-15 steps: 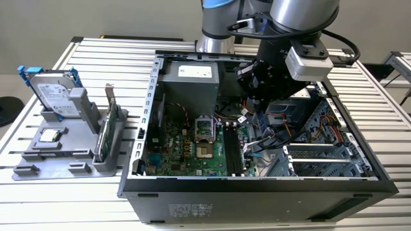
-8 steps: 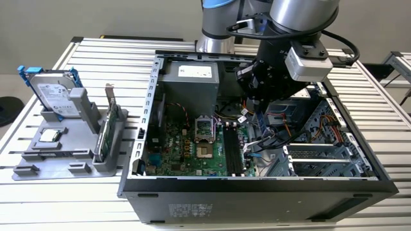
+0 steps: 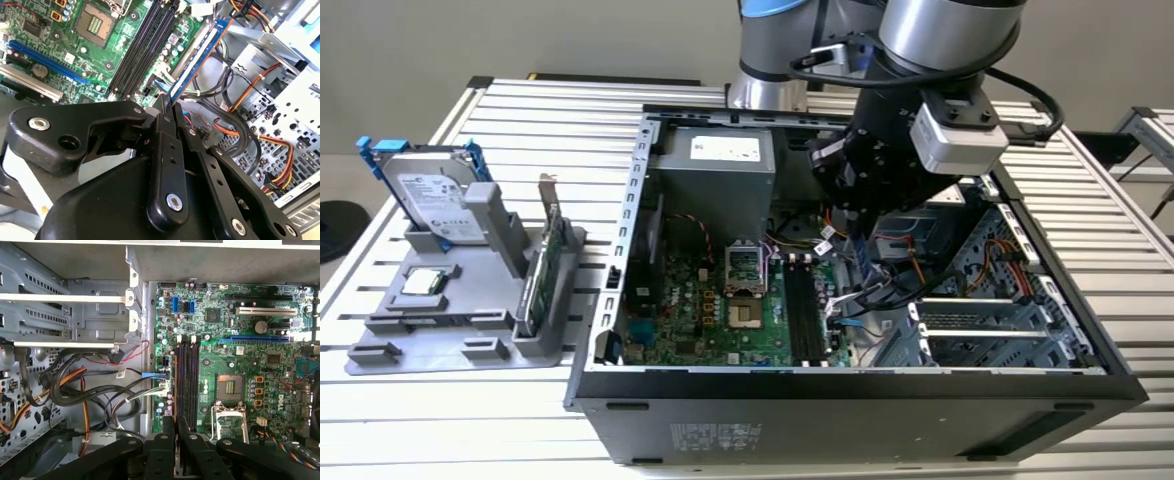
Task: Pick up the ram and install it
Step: 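Insert the ram into the slot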
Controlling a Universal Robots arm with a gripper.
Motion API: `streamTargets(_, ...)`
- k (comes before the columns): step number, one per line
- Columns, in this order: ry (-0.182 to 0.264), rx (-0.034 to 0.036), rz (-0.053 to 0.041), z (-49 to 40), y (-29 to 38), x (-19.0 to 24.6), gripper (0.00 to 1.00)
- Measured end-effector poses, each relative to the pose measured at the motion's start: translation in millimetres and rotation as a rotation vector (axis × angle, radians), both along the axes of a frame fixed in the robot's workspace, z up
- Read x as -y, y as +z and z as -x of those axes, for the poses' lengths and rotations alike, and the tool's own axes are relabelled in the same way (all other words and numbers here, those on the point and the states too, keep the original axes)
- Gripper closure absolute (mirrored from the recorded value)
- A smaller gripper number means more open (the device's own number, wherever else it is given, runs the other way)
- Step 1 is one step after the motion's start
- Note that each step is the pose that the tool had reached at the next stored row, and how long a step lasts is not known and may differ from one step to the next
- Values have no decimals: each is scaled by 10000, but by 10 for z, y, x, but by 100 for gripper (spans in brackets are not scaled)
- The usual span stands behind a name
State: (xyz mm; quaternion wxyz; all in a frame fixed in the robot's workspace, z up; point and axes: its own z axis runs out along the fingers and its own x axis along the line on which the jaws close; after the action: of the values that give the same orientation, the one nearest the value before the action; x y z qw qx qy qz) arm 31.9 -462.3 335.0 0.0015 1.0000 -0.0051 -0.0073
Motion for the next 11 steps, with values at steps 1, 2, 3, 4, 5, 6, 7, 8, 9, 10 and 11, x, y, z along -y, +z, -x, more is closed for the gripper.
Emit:
streamTargets(1,0,0,0,0,-8,0,100)
streamTargets(2,0,0,2,0,-20,0,100)
streamTargets(3,0,-1,1,0,-31,0,100)
streamTargets(4,0,0,1,0,-38,0,100)
streamTargets(5,0,-1,2,0,-47,0,100)
streamTargets(6,0,0,2,0,-56,0,100)
streamTargets(7,0,0,1,0,-66,0,100)
streamTargets(8,0,3,1,0,-75,0,100)
streamTargets(9,0,17,1,0,-90,0,100)
streamTargets(10,-1,37,1,0,-109,0,100)
streamTargets(11,0,50,2,-1,-126,0,100)
